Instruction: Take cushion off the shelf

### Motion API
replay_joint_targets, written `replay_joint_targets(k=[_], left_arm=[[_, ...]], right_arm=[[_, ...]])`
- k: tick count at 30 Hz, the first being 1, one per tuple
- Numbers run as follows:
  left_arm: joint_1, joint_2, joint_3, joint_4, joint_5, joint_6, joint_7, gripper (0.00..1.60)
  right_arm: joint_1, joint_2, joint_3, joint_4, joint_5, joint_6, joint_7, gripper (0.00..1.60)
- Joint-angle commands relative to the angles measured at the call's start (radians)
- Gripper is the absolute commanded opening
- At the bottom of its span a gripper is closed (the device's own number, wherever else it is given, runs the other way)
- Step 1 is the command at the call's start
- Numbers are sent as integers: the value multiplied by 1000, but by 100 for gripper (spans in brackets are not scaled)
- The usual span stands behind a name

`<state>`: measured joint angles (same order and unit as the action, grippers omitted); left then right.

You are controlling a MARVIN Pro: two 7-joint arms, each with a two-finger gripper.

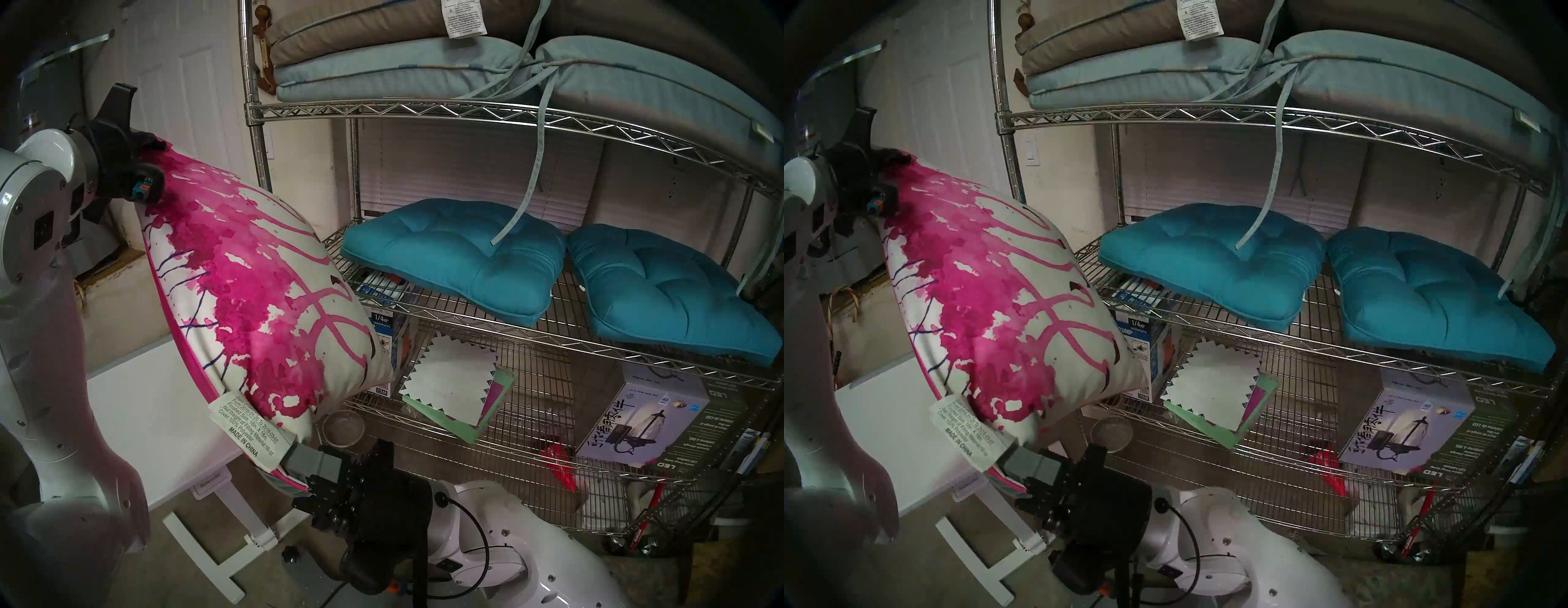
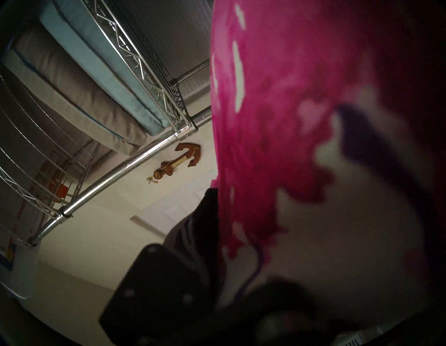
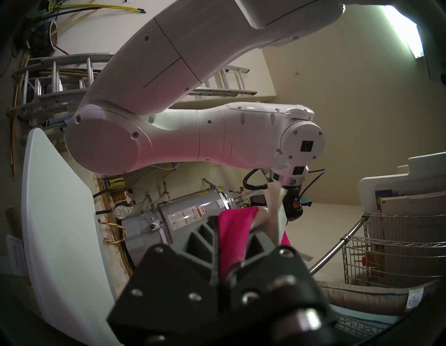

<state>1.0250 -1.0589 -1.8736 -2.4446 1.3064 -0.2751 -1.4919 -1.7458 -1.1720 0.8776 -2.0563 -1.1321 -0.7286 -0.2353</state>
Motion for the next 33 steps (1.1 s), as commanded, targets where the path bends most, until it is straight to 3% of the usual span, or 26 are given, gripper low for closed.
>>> replay_joint_targets(k=[1, 14, 15, 16, 17, 23, 33], left_arm=[[-45, 53, -124, 1, 44, -6, 8, 0], [-23, 73, -226, 1, 16, -34, 8, 0], [-19, 77, -245, 1, 11, -40, 8, 0], [-18, 78, -253, 1, 9, -42, 8, 0], [-18, 81, -269, 1, 9, -46, 8, 0], [-20, 105, -361, 1, 26, -70, 8, 0], [-4, 117, -446, 1, 41, -115, 10, 0]], right_arm=[[1, 42, -40, 12, 5, -20, 10, 0], [31, 53, -75, 9, 21, -10, 13, 0], [37, 57, -83, 8, 23, -9, 14, 61], [41, 52, -83, 11, 24, -7, 14, 101], [42, 63, -90, 9, 24, -11, 17, 160], [50, 74, -109, 33, 24, -19, 36, 160], [60, 84, -125, 55, 37, -13, 51, 160]])
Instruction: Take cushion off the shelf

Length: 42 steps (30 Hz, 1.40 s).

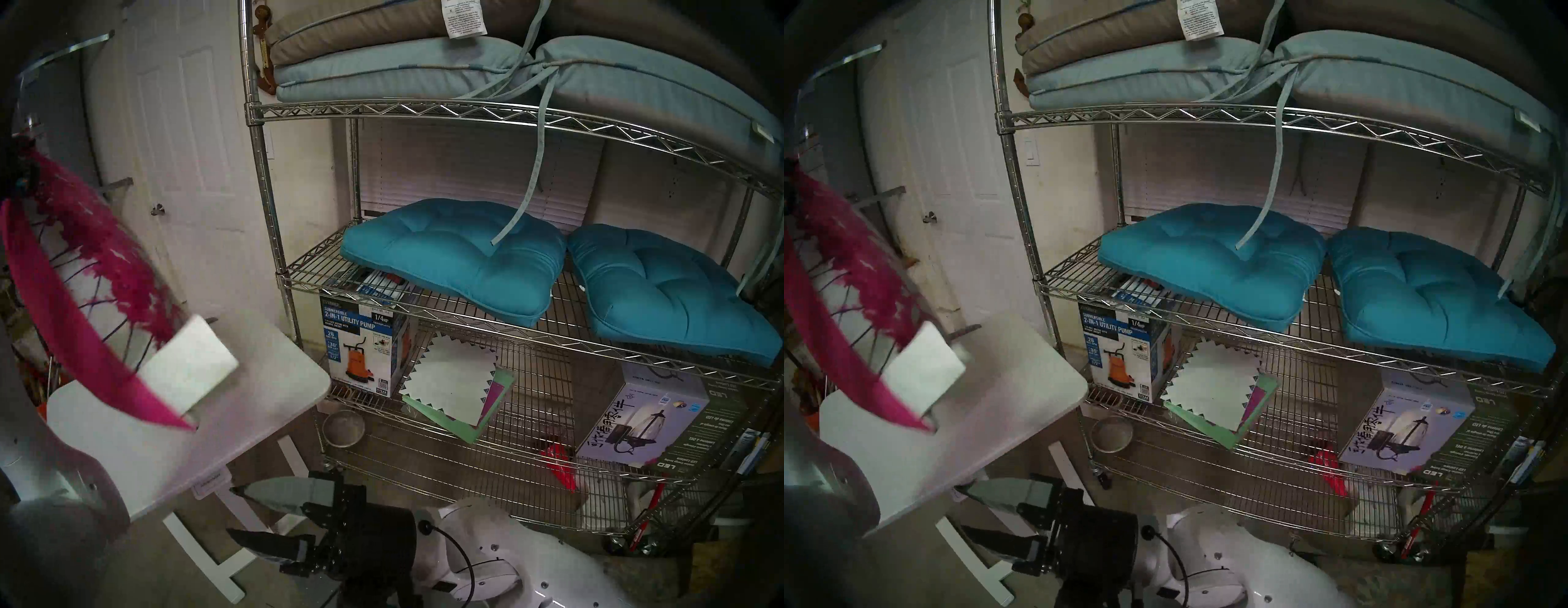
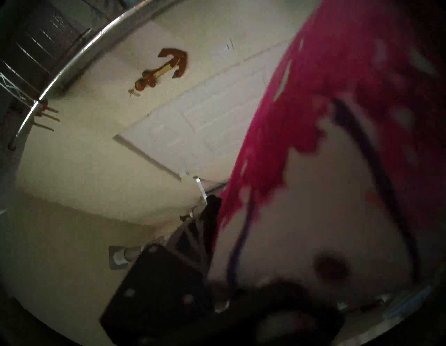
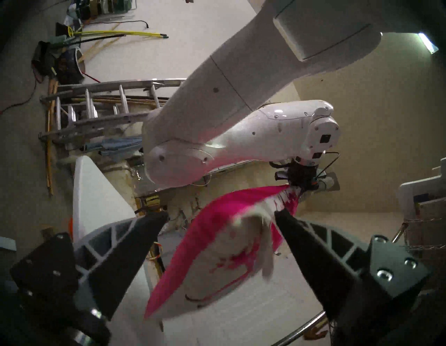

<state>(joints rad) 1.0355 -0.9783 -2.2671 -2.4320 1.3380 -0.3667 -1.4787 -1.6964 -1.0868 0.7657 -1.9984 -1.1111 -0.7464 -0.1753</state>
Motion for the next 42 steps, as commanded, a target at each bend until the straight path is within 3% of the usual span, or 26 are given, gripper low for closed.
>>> replay_joint_targets(k=[1, 11, 20, 31, 42], left_arm=[[-11, 37, -59, -11, 12, -29, 2, 0], [25, 10, -79, -11, 6, -78, 55, 0], [79, -24, -57, -11, -13, -109, 102, 0], [114, -57, 24, 4, -33, -132, 167, 0], [100, -69, 125, 106, -28, -149, 232, 0]], right_arm=[[11, 0, -14, -1, 17, 7, -10, 160], [6, 16, -23, 20, 36, 29, -23, 160], [-14, 29, -21, 49, 56, 64, -41, 160], [-46, 47, -8, 60, 76, 104, -75, 160], [-95, 67, 23, 69, 90, 149, -119, 160]])
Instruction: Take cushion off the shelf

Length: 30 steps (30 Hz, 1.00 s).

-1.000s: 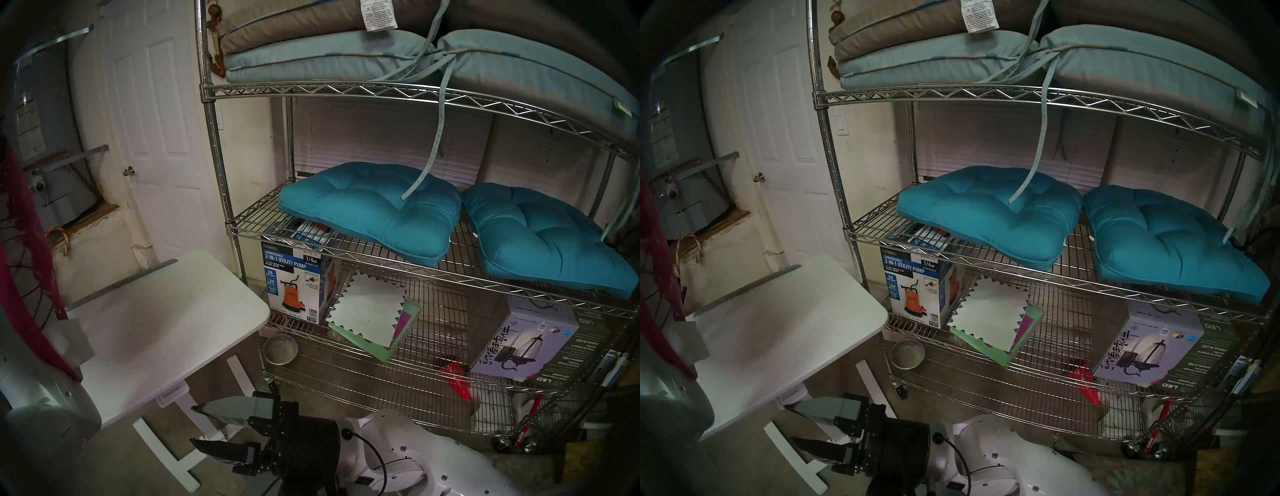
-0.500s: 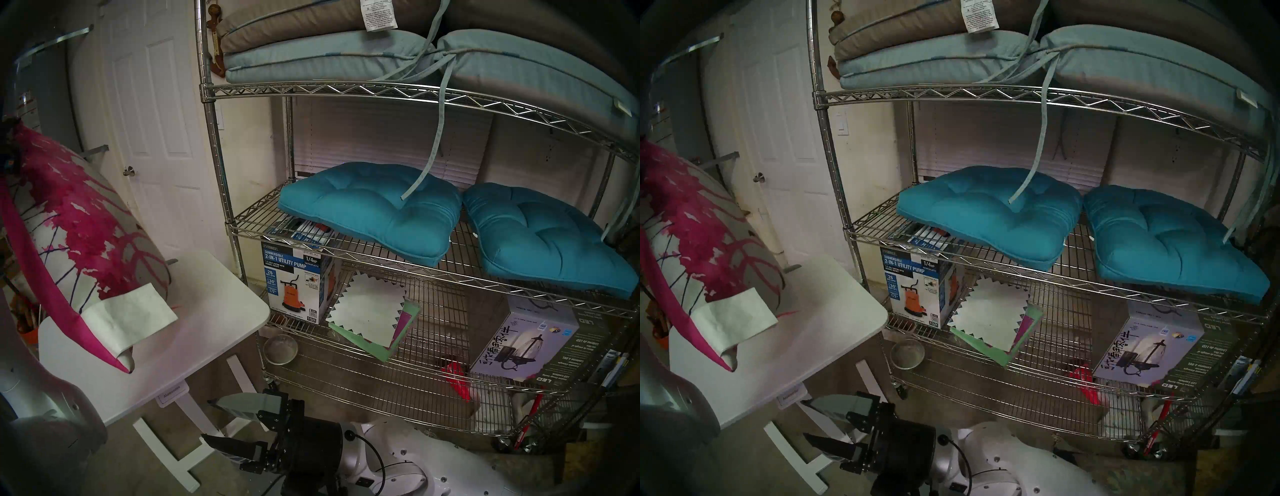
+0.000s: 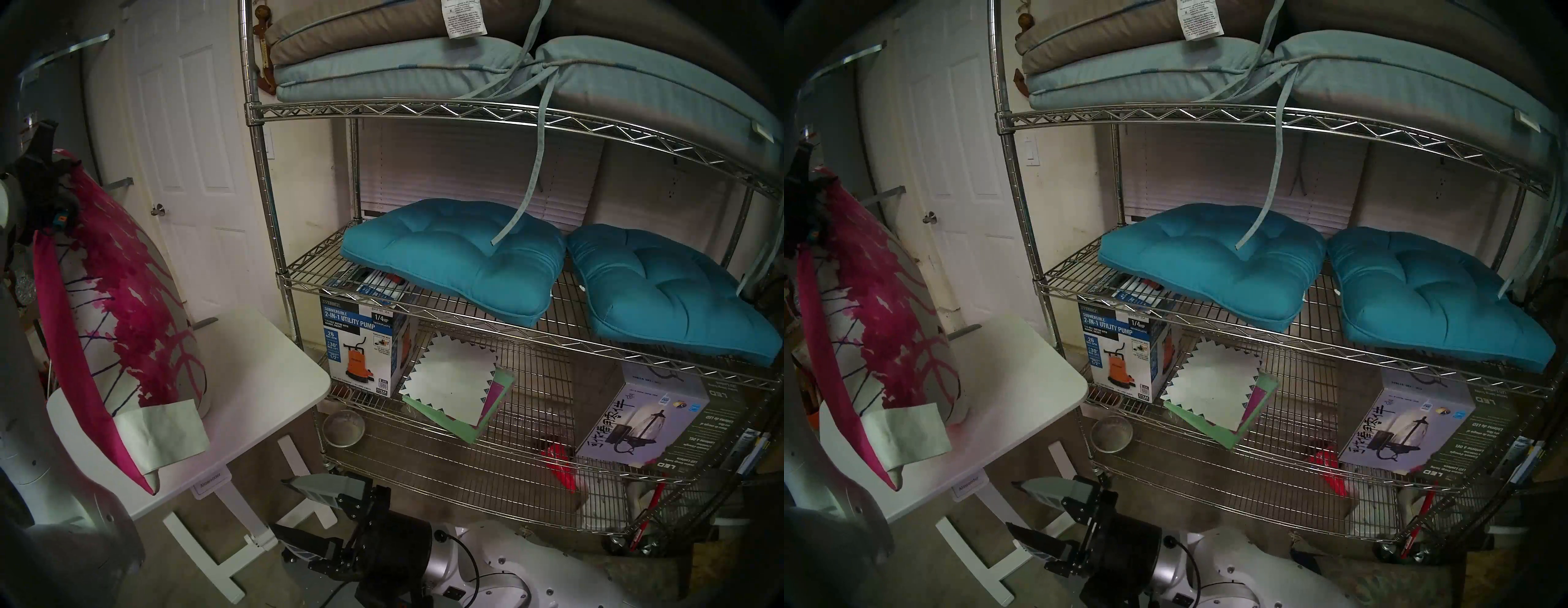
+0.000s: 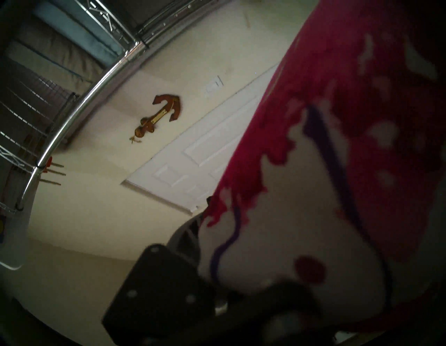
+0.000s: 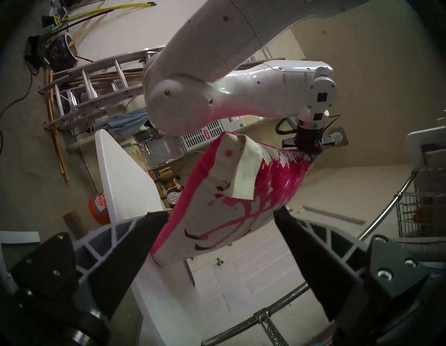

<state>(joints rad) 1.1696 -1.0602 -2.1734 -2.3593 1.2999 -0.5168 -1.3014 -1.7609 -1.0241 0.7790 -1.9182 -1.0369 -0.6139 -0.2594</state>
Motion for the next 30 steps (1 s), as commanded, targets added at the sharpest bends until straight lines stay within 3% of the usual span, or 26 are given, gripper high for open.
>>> replay_joint_targets(k=[1, 18, 30], left_arm=[[-41, 15, 39, 44, 12, 0, 62, 0], [-190, 33, 226, 195, 53, 12, 188, 0], [-294, -16, 393, 305, 87, 67, 273, 0]], right_arm=[[-36, 5, 13, -10, 17, 21, -39, 160], [-78, 20, 42, -11, 12, 57, -80, 160], [-106, 28, 58, -10, 6, 80, -108, 160]])
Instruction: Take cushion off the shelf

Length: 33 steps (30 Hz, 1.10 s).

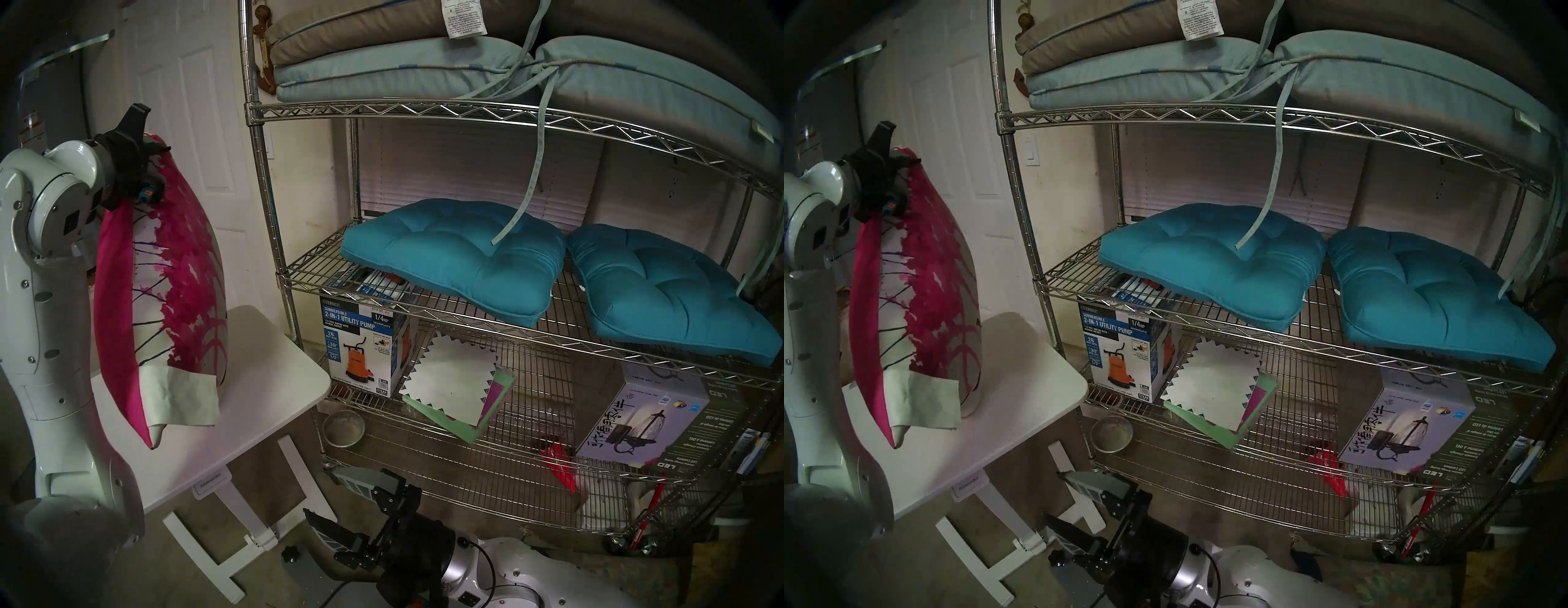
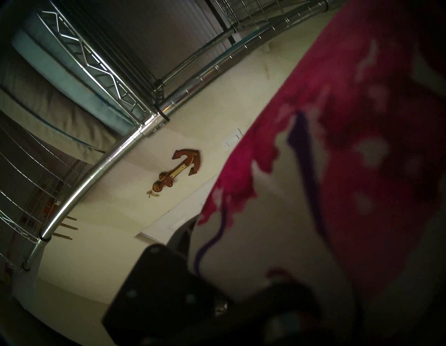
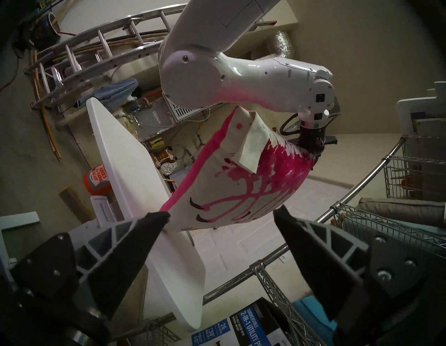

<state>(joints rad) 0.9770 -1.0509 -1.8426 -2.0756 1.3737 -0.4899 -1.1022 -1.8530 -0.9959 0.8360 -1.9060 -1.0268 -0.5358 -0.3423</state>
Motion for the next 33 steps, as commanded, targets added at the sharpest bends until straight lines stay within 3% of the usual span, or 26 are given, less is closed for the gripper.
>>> replay_joint_targets(k=[1, 7, 8, 10, 15, 23, 33], left_arm=[[-102, -25, 63, 21, 13, 40, 74, 0], [-170, -63, 133, 69, 41, 85, 121, 0], [-149, -63, 132, 57, 43, 96, 137, 0], [-188, -78, 151, 77, 54, 108, 141, 0], [-200, -98, 156, 69, 82, 148, 152, 0], [-121, -102, 106, -6, 119, 200, 134, 0], [36, -136, 34, -132, 156, 241, 109, 0]], right_arm=[[-14, -1, 1, -22, -4, 2, -25, 160], [-30, 2, 10, -20, -8, 16, -38, 160], [-31, 4, 12, -20, -8, 17, -39, 160], [-37, 4, 14, -20, -9, 22, -43, 160], [-46, 6, 20, -13, -15, 31, -54, 160], [-51, 4, 23, -4, -29, 35, -64, 160], [-52, -7, 21, 22, -43, 30, -70, 160]])
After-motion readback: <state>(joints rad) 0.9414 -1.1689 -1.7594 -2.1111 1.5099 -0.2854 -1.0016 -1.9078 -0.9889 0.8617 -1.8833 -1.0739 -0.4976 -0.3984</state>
